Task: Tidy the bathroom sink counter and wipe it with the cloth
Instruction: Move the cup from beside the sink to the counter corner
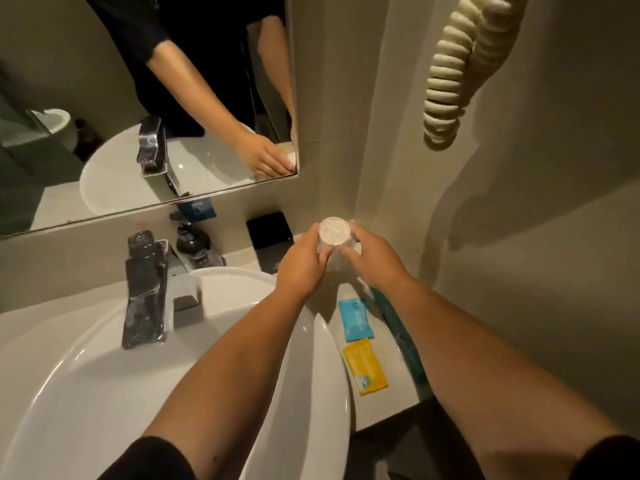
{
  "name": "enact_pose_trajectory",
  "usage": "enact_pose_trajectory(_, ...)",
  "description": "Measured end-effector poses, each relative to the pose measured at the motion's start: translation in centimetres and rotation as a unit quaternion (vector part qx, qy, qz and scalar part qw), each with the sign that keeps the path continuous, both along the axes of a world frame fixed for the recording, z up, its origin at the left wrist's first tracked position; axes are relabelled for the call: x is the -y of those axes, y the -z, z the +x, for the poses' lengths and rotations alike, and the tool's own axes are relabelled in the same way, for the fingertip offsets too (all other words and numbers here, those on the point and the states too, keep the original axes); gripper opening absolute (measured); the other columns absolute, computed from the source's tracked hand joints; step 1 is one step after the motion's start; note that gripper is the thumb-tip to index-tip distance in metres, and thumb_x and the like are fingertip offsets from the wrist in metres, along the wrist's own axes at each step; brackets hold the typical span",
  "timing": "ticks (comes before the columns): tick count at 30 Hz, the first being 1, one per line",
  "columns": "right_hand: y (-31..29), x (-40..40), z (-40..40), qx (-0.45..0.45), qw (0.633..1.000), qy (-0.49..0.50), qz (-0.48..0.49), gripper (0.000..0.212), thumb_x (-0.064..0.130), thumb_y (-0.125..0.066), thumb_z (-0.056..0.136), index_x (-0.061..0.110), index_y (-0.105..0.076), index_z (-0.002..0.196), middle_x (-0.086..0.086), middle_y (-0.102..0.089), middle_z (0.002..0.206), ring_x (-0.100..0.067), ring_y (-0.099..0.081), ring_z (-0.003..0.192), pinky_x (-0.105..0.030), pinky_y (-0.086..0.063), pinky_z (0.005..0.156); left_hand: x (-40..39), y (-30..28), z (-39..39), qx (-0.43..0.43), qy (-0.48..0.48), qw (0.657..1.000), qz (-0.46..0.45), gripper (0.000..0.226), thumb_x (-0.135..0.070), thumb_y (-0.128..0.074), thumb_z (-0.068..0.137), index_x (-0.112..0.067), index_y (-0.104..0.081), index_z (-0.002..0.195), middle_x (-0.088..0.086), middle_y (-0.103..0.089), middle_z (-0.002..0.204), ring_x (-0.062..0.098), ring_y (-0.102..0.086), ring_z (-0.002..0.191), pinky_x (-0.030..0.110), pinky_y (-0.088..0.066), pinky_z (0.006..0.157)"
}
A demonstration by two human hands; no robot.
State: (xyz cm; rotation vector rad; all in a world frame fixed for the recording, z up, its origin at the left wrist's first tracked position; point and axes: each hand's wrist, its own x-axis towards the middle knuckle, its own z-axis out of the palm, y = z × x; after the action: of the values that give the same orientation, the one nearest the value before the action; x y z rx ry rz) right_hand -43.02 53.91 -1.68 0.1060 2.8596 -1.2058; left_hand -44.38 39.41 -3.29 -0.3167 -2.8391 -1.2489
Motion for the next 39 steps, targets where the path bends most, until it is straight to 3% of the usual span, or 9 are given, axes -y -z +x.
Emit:
enact_pose_trajectory(6, 2.9, -0.8, -3.4, 0.023, 0.999, 0.008, -0.032, 0.045, 0.017, -0.054, 0.093, 0.022, -0.047, 0.138, -0.006, -0.06, 0.129, -0.023, -0.055, 0.115, -0.026, -0.038, 0.089, -1.5, 3.7, -3.9, 0.016, -0.001, 1.0, -0.02, 0.039, -0.025, -0.05, 0.095, -0.021, -0.044, 0.133, 0.01, -0.062, 0.12, 0.03, -0.058, 0.105, 0.031, -0.041, 0.077)
enact_pose_trajectory(12, 4.2, -0.5, -6.0, 0.031, 0.997, 0.012, -0.067, 0.046, 0.011, -0.054, 0.091, 0.019, -0.048, 0.136, -0.007, -0.062, 0.126, -0.023, -0.057, 0.113, -0.031, -0.043, 0.095, -1.9, 4.3, -5.9, 0.028, -0.027, 0.999, -0.02, 0.04, -0.023, -0.05, 0.095, -0.018, -0.043, 0.134, 0.011, -0.059, 0.124, 0.031, -0.057, 0.107, 0.036, -0.044, 0.082)
enact_pose_trajectory(18, 4.4, -0.3, -7.0, 0.037, 0.996, 0.017, -0.079, 0.052, 0.012, -0.053, 0.093, 0.017, -0.041, 0.143, -0.009, -0.057, 0.134, -0.024, -0.054, 0.121, -0.031, -0.04, 0.1, -2.1, 3.8, -6.9, 0.035, -0.031, 0.998, -0.039, 0.038, -0.022, -0.05, 0.093, -0.014, -0.044, 0.13, 0.016, -0.058, 0.12, 0.036, -0.059, 0.099, 0.037, -0.044, 0.075)
enact_pose_trajectory(25, 4.3, -0.8, -6.7, 0.061, 0.996, 0.04, -0.058, 0.071, 0.022, -0.057, 0.094, 0.019, -0.016, 0.153, -0.009, -0.029, 0.156, -0.026, -0.031, 0.142, -0.035, -0.027, 0.114, -1.9, 3.1, -5.1, 0.07, -0.002, 0.994, -0.082, 0.072, -0.025, -0.055, 0.094, -0.009, -0.011, 0.149, 0.016, -0.027, 0.154, 0.034, -0.043, 0.128, 0.043, -0.042, 0.095)
enact_pose_trajectory(28, 2.5, -1.0, -4.4, 0.033, 0.998, 0.047, -0.015, 0.066, 0.026, -0.053, 0.096, 0.016, -0.019, 0.152, -0.006, -0.019, 0.16, -0.022, -0.021, 0.146, -0.03, -0.02, 0.114, -0.3, 2.1, -2.2, 0.022, 0.052, 0.994, -0.096, 0.06, -0.033, -0.054, 0.093, -0.015, -0.027, 0.144, 0.009, -0.045, 0.141, 0.028, -0.051, 0.121, 0.039, -0.046, 0.089)
enact_pose_trajectory(32, 1.8, -0.9, 0.9, -0.014, 0.995, 0.068, 0.076, 0.042, 0.025, -0.049, 0.097, 0.013, -0.048, 0.137, -0.011, -0.051, 0.14, -0.028, -0.05, 0.124, -0.035, -0.04, 0.102, 4.0, 2.3, 1.6, -0.069, 0.198, 0.936, -0.283, 0.04, -0.037, -0.038, 0.099, -0.012, -0.056, 0.124, 0.012, -0.054, 0.134, 0.029, -0.05, 0.12, 0.041, -0.039, 0.101)
enact_pose_trajectory(35, 3.7, 0.1, 4.3, 0.049, 0.989, 0.032, 0.135, 0.036, 0.026, -0.048, 0.095, 0.013, -0.058, 0.127, -0.011, -0.059, 0.129, -0.03, -0.057, 0.113, -0.036, -0.045, 0.092, 6.5, 2.9, 2.2, -0.111, 0.216, 0.921, -0.304, 0.044, -0.041, -0.03, 0.099, -0.016, -0.067, 0.102, 0.007, -0.064, 0.111, 0.024, -0.055, 0.103, 0.039, -0.04, 0.094)
enact_pose_trajectory(39, 5.9, 1.6, 5.9, 0.114, 0.957, 0.036, 0.264, 0.029, 0.03, -0.046, 0.094, 0.009, -0.058, 0.111, -0.014, -0.06, 0.12, -0.033, -0.06, 0.106, -0.036, -0.048, 0.082, 8.0, 4.0, 1.8, -0.134, 0.231, 0.912, -0.31, 0.044, -0.043, -0.03, 0.099, -0.02, -0.067, 0.098, -0.001, -0.066, 0.094, 0.02, -0.054, 0.09, 0.037, -0.035, 0.093)
